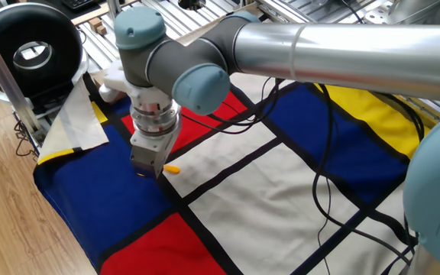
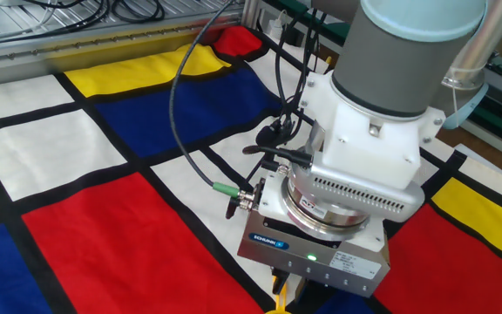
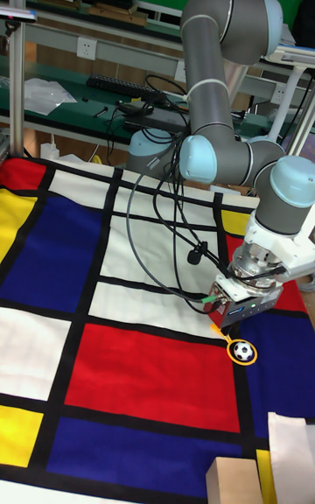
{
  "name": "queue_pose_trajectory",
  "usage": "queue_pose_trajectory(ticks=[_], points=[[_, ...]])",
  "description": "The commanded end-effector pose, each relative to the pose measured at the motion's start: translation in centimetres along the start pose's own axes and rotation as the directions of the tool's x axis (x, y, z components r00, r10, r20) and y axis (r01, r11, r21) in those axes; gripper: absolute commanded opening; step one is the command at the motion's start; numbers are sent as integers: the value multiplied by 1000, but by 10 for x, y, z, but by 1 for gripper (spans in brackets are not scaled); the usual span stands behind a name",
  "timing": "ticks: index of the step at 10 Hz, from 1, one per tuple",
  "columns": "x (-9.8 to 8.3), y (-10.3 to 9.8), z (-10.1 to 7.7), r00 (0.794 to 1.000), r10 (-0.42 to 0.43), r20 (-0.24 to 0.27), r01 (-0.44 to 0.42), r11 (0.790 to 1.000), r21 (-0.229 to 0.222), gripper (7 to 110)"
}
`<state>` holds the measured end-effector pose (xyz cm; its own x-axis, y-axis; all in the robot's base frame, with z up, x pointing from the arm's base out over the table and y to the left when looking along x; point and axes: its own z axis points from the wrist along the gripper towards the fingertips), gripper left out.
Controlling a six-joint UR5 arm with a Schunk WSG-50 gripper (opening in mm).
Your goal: Remove the bubble ring from the ball
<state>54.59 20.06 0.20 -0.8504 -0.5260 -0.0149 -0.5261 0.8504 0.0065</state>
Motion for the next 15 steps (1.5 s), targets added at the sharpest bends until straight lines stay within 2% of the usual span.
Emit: queue_pose_trajectory(ticks=[1, 6, 8, 15], points=[[-2, 4, 4, 1000, -3, 13, 4, 1000, -21, 22], [0, 0, 7, 1000, -8, 1, 8, 1000, 12, 22], [-3, 2, 11, 1000, -11, 10, 11, 1000, 1, 22], [-1, -4, 15, 1000, -12, 4, 12, 1000, 22, 22]])
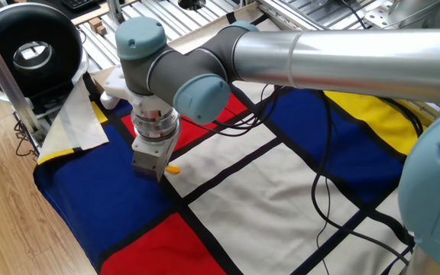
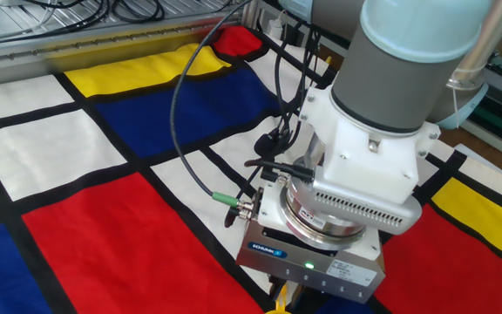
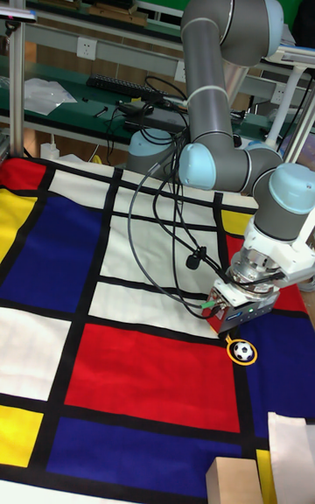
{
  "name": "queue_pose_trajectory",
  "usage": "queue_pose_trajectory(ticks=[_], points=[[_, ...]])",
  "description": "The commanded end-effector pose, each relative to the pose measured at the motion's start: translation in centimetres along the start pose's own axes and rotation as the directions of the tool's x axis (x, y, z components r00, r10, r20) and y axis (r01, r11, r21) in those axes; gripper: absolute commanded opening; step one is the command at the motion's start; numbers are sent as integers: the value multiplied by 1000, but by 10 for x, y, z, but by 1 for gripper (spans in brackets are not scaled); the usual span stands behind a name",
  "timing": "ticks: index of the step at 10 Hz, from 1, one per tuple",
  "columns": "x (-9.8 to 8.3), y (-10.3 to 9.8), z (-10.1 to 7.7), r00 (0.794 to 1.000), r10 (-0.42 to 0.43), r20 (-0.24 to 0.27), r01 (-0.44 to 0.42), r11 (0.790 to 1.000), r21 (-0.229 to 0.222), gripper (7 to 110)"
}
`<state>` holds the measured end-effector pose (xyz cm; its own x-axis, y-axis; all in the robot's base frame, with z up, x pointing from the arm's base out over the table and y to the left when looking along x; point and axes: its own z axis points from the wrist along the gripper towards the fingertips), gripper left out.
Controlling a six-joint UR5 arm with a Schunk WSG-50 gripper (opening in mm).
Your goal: Remove the bubble ring from the ball
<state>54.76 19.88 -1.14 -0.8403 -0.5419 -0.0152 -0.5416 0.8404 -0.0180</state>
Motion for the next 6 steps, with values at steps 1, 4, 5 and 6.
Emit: queue_pose_trajectory(ticks=[1, 4, 5, 6], points=[[-2, 0, 3, 1000, 6, 6, -6, 1000, -9, 22], [-1, -1, 3, 1000, 4, 2, -4, 1000, -8, 22], [0, -3, 3, 1000, 4, -3, -4, 1000, 0, 22], [0, -3, 3, 1000, 4, -3, -4, 1000, 2, 22]])
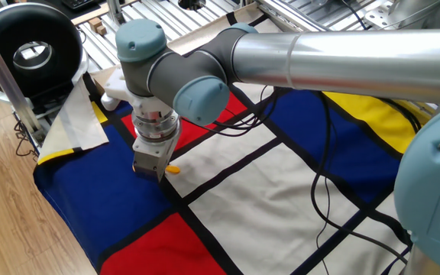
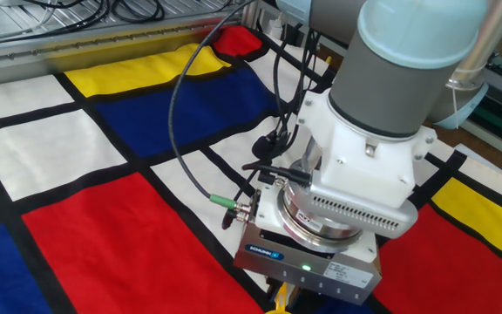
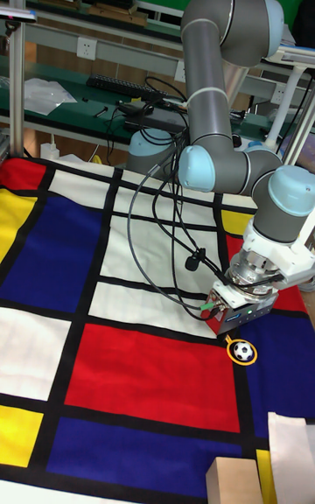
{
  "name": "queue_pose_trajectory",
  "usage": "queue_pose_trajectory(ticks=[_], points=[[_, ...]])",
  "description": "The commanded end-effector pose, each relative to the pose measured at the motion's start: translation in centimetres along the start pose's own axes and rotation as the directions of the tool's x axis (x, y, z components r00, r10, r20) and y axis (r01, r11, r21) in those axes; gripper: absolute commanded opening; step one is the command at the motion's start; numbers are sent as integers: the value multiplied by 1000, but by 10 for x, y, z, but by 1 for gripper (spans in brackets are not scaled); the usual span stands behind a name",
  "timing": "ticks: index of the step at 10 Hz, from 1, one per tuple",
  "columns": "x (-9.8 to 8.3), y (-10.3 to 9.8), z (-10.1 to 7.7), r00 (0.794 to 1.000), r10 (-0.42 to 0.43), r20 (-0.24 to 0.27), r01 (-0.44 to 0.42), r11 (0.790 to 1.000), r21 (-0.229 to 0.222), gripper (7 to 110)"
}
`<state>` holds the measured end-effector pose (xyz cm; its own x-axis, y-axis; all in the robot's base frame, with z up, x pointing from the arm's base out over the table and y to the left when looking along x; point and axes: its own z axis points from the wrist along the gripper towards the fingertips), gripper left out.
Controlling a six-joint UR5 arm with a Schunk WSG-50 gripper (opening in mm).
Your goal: Remove the bubble ring from the ball
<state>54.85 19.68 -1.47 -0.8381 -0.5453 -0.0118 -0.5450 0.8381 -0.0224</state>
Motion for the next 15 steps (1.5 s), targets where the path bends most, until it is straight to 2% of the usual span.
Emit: queue_pose_trajectory(ticks=[1, 10, 11, 15], points=[[-1, 0, 0, 1000, 10, 5, -10, 1000, -9, 22], [0, 2, -1, 1000, 19, 0, -19, 1000, -14, 22], [1, 0, -1, 1000, 20, -5, -20, 1000, -5, 7], [1, 0, -1, 1000, 23, -5, -23, 1000, -5, 7]])
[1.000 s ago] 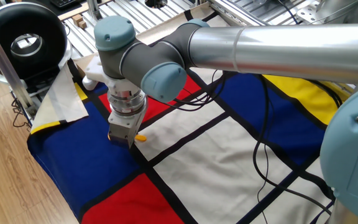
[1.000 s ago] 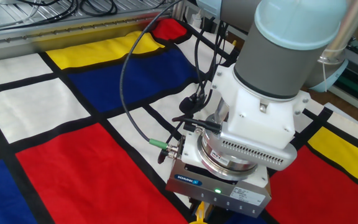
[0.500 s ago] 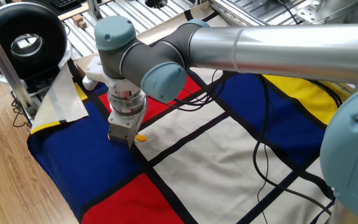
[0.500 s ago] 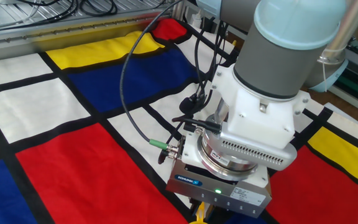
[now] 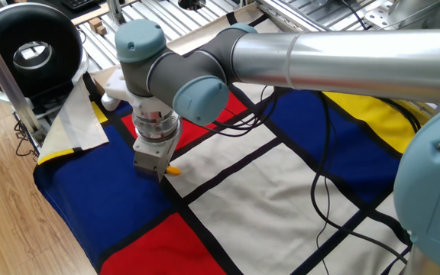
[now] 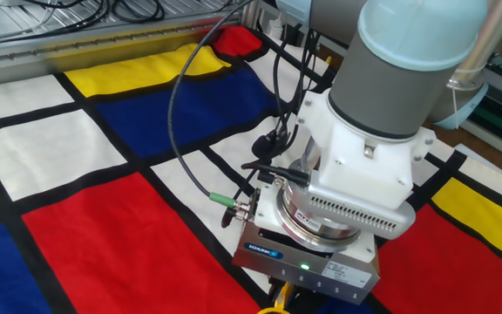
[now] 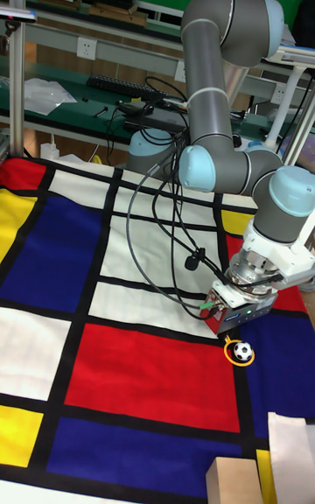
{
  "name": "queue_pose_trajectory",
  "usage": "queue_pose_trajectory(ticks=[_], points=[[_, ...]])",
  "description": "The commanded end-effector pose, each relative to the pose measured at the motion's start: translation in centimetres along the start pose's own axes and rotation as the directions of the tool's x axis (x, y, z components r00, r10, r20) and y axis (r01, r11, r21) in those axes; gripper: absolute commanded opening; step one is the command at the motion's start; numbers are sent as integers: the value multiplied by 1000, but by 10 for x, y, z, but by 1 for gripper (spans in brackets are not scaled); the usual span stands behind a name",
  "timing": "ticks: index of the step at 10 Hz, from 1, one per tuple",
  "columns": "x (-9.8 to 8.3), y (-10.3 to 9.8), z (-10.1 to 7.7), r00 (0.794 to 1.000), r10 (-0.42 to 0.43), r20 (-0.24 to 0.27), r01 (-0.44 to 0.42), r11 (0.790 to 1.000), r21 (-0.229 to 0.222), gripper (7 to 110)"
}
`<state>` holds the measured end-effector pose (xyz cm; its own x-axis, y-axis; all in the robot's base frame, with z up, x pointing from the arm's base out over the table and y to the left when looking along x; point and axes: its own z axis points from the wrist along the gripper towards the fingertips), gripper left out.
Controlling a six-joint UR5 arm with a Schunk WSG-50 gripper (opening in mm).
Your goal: Remove the bubble ring from the ball
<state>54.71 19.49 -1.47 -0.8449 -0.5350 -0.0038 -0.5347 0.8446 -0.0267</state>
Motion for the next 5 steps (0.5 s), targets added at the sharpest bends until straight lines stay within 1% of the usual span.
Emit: queue_pose_trajectory(ticks=[1, 5], points=[[-2, 2, -2, 1000, 11, 5, -11, 1000, -13, 7], [-5, 6, -7, 1000, 13, 12, -13, 1000, -24, 7]])
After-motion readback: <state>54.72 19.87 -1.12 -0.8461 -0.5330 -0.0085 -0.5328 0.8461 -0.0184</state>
